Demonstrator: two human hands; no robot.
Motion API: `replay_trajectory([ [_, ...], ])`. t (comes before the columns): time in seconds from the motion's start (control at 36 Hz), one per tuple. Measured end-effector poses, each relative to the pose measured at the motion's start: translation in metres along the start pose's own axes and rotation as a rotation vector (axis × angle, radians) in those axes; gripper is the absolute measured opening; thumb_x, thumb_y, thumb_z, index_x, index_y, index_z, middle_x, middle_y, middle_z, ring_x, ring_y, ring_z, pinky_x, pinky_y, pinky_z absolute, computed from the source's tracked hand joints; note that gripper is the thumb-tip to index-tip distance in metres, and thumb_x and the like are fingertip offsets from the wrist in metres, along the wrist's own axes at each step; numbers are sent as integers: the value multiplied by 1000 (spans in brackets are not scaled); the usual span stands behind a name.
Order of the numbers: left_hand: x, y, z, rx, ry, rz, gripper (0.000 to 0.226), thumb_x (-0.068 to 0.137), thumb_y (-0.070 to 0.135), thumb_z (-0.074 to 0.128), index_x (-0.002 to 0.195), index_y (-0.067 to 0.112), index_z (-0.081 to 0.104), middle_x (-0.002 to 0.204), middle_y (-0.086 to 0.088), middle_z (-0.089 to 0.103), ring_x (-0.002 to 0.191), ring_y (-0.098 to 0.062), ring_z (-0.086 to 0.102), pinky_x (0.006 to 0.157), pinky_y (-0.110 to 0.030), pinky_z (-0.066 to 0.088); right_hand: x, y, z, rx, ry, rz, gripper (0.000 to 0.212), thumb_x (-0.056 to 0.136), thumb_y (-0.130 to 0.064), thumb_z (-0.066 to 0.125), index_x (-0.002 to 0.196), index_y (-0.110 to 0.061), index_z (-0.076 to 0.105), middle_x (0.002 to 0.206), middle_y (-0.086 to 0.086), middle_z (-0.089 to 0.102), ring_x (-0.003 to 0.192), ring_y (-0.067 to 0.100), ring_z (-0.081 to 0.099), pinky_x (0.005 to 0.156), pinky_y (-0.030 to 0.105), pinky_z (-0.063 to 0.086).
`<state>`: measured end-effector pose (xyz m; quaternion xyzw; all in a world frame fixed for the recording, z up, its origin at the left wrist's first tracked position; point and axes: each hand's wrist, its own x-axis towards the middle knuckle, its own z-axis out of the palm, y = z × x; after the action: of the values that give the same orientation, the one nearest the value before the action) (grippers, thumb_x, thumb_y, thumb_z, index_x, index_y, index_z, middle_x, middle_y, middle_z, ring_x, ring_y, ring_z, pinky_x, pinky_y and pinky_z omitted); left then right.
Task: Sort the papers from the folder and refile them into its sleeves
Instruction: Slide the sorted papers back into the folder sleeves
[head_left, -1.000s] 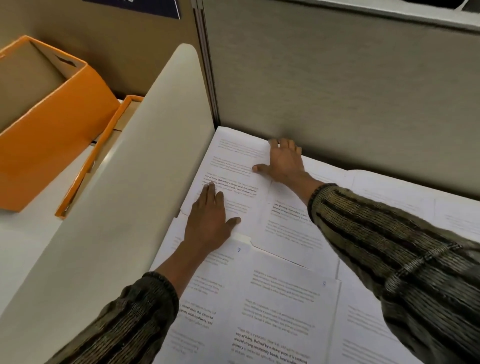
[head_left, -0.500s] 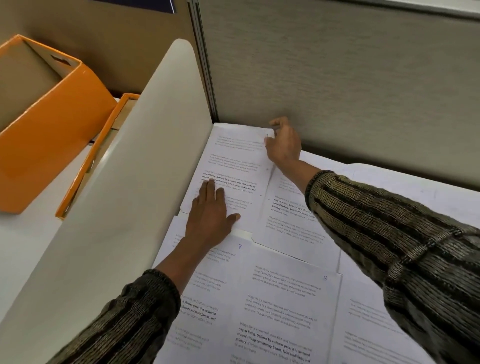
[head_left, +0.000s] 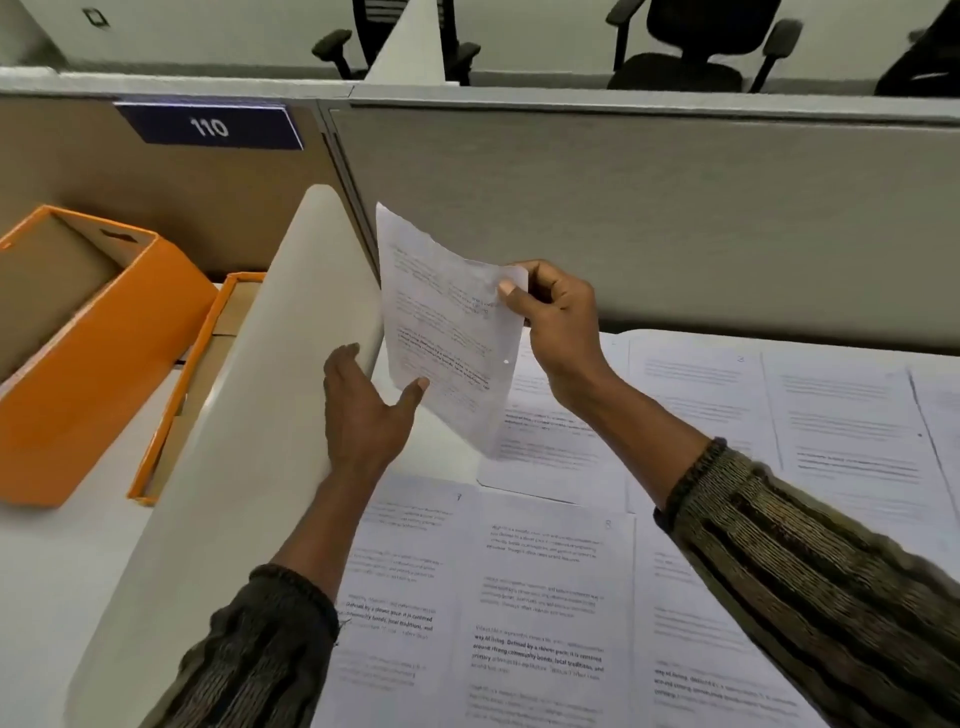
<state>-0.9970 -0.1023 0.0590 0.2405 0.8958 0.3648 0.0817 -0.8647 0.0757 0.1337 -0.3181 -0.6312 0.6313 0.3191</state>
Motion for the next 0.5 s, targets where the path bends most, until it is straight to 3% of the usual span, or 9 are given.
replay_trajectory([
  [0.19,-30,55,-41,-335,-98,0,114,66,64,94,157,30,36,162,4,43,146,-14,43,116,-36,41,-79,-55,-68,92,-41,-31,9,100,-10,66,100,-4,72,94,5,72,86,16,65,75,29,51],
  [0.28,-54,83,-45,-442,-208,65,97,67,54,97,148,29,50,152,9,55,139,-8,52,114,-30,44,-113,-66,-105,124,-34,-9,10,100,-10,66,102,-6,74,97,8,74,89,19,65,79,33,52],
  [0.36,-86,112,-41,-576,-289,106,75,72,37,98,136,24,60,139,10,65,127,-5,64,109,-33,52,-148,-72,-145,133,-10,12,15,99,-9,66,108,-1,75,107,21,74,95,27,68,86,41,54],
  [0.5,-144,154,-24,-678,-446,133,41,82,17,91,119,10,75,114,-5,80,110,-26,75,103,-50,58,-204,-73,-212,137,95,47,17,99,-7,64,109,3,73,101,18,72,92,27,67,84,38,54],
])
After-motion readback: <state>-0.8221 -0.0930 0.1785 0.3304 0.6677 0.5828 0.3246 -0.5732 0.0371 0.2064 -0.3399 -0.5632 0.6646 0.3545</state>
